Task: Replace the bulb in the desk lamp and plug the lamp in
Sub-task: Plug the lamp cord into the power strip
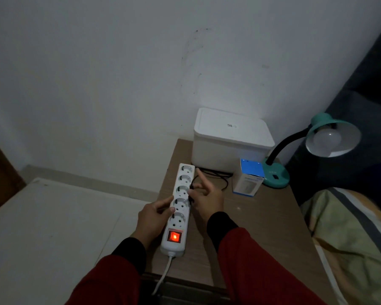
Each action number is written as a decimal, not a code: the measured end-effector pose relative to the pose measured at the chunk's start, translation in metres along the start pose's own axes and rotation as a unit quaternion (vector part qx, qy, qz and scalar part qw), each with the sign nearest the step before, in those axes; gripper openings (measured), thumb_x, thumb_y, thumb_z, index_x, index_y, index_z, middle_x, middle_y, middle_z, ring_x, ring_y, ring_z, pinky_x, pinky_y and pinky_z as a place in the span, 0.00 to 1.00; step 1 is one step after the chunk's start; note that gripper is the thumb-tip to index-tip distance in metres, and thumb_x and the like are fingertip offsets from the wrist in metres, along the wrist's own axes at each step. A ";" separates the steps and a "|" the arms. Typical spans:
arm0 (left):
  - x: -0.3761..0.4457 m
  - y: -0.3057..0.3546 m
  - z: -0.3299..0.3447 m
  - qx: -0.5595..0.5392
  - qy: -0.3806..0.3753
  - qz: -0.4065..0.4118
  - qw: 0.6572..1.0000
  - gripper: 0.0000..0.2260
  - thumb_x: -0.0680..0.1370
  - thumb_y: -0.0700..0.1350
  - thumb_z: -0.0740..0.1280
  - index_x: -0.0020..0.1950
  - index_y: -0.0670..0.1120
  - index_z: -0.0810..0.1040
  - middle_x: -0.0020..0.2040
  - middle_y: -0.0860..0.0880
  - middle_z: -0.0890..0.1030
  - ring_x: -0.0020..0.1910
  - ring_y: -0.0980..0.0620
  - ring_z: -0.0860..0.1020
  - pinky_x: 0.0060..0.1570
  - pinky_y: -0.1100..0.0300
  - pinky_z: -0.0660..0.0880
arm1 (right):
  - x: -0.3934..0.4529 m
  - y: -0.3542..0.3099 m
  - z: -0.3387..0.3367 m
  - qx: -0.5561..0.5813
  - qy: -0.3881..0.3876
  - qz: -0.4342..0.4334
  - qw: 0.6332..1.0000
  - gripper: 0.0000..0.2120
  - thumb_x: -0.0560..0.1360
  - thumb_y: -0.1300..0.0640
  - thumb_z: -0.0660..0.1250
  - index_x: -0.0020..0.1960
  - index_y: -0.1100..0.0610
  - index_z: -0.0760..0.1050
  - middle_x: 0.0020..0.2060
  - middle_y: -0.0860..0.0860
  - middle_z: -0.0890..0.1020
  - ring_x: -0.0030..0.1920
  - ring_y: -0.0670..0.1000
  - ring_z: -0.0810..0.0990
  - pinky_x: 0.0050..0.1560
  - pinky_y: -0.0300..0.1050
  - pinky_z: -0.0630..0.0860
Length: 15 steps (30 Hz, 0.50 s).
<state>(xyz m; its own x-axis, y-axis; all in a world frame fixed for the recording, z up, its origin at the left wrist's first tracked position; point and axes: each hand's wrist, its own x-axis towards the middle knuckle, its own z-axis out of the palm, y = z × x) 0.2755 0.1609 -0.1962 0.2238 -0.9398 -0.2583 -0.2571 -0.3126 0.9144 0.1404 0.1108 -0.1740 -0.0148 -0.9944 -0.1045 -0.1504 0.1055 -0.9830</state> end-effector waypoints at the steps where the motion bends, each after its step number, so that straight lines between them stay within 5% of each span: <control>1: 0.000 0.000 0.000 -0.001 -0.002 0.001 1.000 0.17 0.75 0.42 0.69 0.65 0.50 0.76 0.58 0.46 0.83 0.51 0.52 0.81 0.58 0.56 0.77 | -0.001 -0.001 0.004 -0.010 -0.003 -0.007 1.000 0.30 0.71 0.70 0.68 0.67 0.47 0.71 0.44 0.56 0.79 0.42 0.52 0.78 0.46 0.45 0.80; 4: 0.001 -0.001 0.000 -0.013 -0.008 -0.003 1.000 0.18 0.75 0.41 0.69 0.65 0.49 0.76 0.58 0.45 0.83 0.52 0.52 0.81 0.59 0.56 0.77 | -0.005 -0.002 0.011 -0.065 -0.004 -0.022 0.998 0.23 0.70 0.68 0.70 0.60 0.50 0.78 0.42 0.50 0.78 0.44 0.56 0.82 0.50 0.53 0.82; 9: 0.001 -0.002 -0.001 -0.006 -0.008 0.001 1.000 0.17 0.75 0.42 0.69 0.64 0.50 0.77 0.59 0.46 0.82 0.55 0.51 0.81 0.61 0.52 0.76 | -0.007 0.007 0.016 -0.155 0.005 -0.043 0.987 0.10 0.68 0.65 0.72 0.48 0.56 0.80 0.34 0.46 0.78 0.33 0.39 0.76 0.34 0.26 0.73; 15: 0.001 -0.002 -0.001 0.005 -0.008 0.003 1.000 0.17 0.75 0.43 0.69 0.64 0.51 0.77 0.60 0.46 0.82 0.57 0.51 0.80 0.62 0.54 0.76 | -0.005 0.008 0.021 -0.177 0.015 -0.067 0.982 0.07 0.67 0.69 0.71 0.43 0.60 0.79 0.47 0.58 0.82 0.42 0.48 0.79 0.37 0.25 0.75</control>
<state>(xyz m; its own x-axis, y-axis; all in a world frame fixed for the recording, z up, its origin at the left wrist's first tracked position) 0.2776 0.1609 -0.1979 0.2082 -0.9434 -0.2583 -0.2671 -0.3088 0.9128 0.1600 0.1166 -0.1844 0.0003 -0.9995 0.0319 -0.4862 -0.0280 -0.8734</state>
